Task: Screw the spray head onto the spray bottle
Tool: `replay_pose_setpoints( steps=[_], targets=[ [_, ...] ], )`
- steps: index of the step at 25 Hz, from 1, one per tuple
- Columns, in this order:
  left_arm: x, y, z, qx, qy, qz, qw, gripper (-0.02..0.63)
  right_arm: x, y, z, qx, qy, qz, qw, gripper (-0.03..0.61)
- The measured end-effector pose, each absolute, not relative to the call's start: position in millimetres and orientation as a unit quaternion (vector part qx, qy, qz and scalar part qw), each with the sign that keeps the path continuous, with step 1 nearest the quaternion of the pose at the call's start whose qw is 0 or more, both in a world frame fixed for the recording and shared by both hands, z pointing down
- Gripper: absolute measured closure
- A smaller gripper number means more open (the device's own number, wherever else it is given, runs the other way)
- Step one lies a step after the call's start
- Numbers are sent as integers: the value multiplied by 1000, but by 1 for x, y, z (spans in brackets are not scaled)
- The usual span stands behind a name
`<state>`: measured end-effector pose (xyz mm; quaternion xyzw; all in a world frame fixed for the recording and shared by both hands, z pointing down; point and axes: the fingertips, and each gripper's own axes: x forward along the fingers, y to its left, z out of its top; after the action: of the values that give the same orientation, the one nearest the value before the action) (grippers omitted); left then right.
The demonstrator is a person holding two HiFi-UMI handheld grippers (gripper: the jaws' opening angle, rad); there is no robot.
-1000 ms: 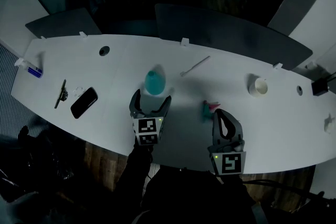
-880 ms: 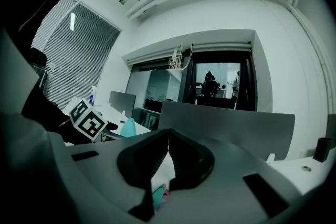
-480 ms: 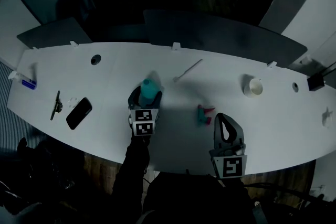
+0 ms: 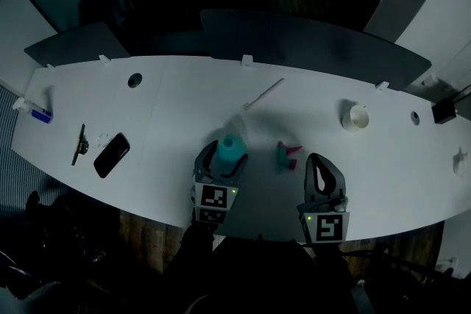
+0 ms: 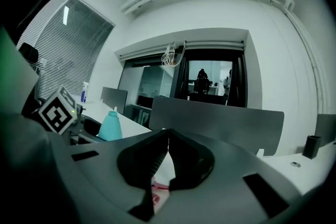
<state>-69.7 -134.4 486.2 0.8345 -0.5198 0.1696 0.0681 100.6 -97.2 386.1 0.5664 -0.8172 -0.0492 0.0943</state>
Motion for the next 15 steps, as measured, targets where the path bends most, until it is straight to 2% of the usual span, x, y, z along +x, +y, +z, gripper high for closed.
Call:
replay_pose_setpoints(
  steps=[4,11,15],
  targets=[
    [-46,-102,498,844,-498,187,73,265,109,-96,392,575,-812,-34,94,572],
    [-49,-94,514,840,-499,196,87,265,100,-94,395,558,-823,-41,100,572],
    [-48,-93,514,841,-499,192,81,265,96,-99,407,508,-847,-38,151,572]
  ],
)
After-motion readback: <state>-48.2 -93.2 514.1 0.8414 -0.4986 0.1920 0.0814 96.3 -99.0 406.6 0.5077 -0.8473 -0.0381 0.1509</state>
